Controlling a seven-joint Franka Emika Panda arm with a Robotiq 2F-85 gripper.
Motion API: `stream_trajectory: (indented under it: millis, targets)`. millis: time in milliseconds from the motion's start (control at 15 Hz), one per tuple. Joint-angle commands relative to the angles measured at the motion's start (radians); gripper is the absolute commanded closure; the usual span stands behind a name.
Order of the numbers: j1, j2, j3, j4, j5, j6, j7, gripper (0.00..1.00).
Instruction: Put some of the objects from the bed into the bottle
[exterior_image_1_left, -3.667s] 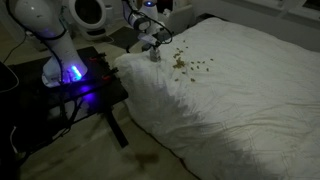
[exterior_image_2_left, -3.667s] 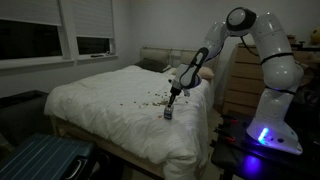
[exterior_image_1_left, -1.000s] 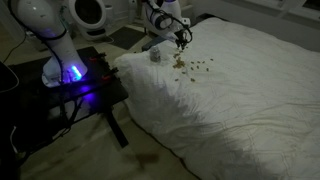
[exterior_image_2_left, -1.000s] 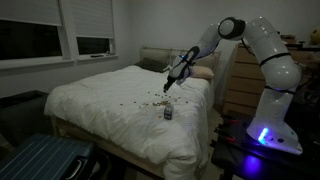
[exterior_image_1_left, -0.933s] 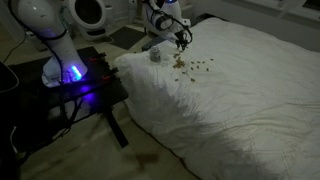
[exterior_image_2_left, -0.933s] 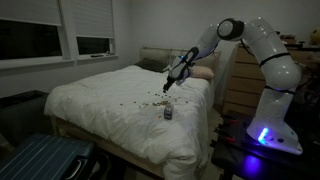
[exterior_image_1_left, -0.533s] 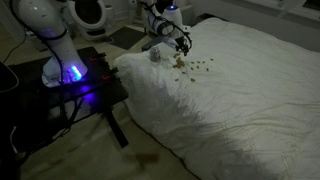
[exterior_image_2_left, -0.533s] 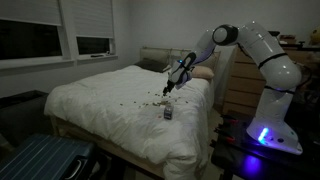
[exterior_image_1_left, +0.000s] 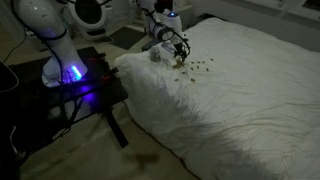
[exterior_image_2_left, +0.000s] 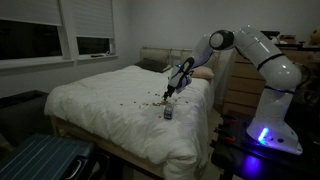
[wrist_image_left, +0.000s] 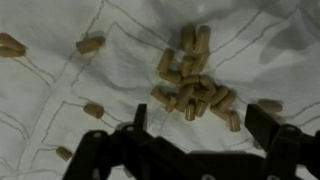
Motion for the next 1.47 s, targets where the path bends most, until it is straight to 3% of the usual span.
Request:
stream_trajectory:
  millis: [0,933,1000,1133,1400]
  targets:
    - [0.006,0.045,-0.009,0.065,-0.023,-0.041,0.037,0.0]
    - [0.011,0.181,-0.017,0.207,-0.013,-0.076,0.077,0.01]
    - [0.011,0.186,-0.018,0.214,-0.013,-0.08,0.081,0.25]
    - [0.012,0.194,-0.02,0.224,-0.014,-0.084,0.083,0.31]
    - [0.01,0.196,-0.021,0.232,-0.013,-0.082,0.084,0.62]
